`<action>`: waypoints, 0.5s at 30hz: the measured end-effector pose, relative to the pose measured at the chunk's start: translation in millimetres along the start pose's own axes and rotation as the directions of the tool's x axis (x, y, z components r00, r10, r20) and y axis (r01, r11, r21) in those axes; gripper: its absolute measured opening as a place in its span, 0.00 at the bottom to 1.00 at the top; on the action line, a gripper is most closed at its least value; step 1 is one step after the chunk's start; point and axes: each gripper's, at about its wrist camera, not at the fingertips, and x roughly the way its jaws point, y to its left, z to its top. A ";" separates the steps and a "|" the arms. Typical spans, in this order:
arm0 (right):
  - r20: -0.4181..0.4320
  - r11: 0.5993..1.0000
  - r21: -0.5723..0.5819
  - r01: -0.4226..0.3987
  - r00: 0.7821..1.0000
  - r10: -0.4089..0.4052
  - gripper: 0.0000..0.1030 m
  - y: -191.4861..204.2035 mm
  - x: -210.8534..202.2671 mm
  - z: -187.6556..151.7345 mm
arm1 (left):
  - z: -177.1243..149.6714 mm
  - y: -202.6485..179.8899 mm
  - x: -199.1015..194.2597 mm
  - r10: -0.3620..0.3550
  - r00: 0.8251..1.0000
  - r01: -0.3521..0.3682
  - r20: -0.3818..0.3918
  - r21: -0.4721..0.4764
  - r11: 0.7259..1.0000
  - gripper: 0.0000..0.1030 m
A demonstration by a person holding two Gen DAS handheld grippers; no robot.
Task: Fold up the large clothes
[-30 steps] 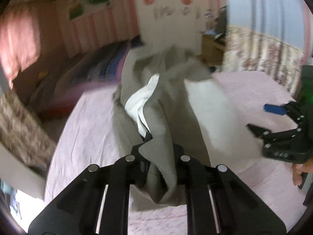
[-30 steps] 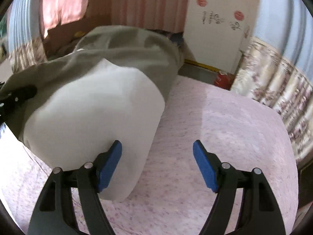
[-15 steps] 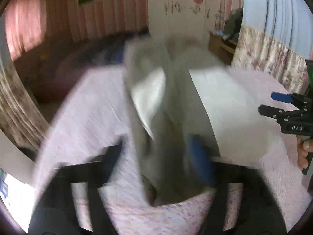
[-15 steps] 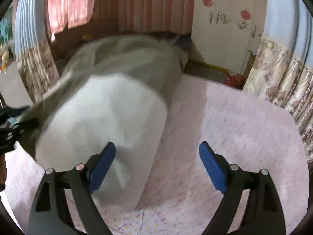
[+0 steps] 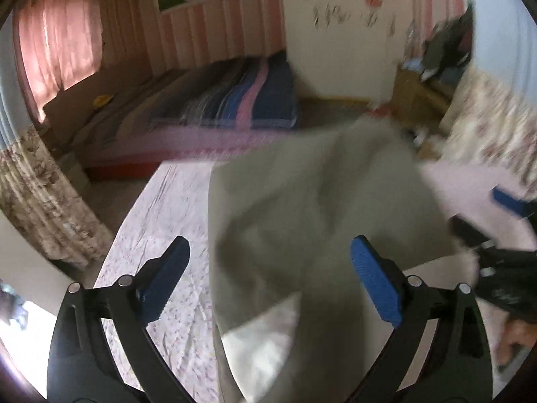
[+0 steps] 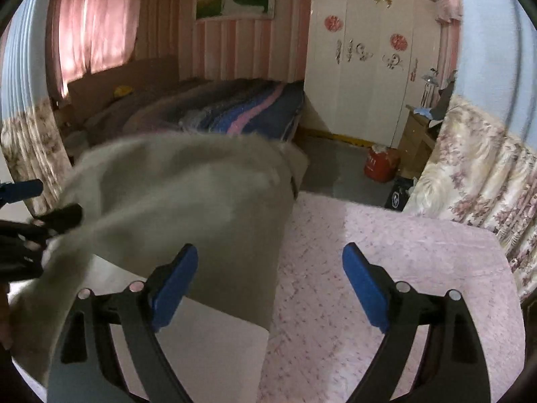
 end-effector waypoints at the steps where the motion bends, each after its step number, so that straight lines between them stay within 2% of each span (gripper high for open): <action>1: -0.023 1.000 -0.009 0.002 1.000 -0.002 0.88 2.8 13.4 -5.8 | -3.7 1.6 9.9 -0.003 1.000 0.003 -0.020 -0.010 1.000 0.90; 2: -0.027 1.000 -0.010 0.008 1.000 -0.008 0.93 3.6 21.5 -9.4 | -10.1 5.0 20.4 -0.013 0.999 0.012 -0.037 -0.026 1.000 0.91; 4: -0.022 1.000 -0.018 0.002 1.000 -0.003 0.97 4.4 33.8 -18.8 | -25.1 10.9 40.1 -0.025 0.998 0.022 -0.063 -0.049 0.999 0.92; 9: -0.039 0.998 -0.035 -0.052 0.998 0.050 0.97 0.9 56.5 -38.9 | -49.3 30.0 59.8 -0.057 0.997 0.048 -0.061 -0.140 0.989 0.97; 12: -0.042 0.998 -0.022 -0.063 0.997 0.062 0.97 -4.6 60.5 -43.7 | -44.9 31.7 59.8 -0.068 0.995 0.057 -0.079 -0.137 0.989 0.97; 15: -0.018 0.999 -0.036 -0.028 0.999 0.028 0.98 -3.3 50.3 -29.5 | -30.4 35.8 52.4 -0.105 0.993 0.097 -0.062 -0.123 0.988 0.95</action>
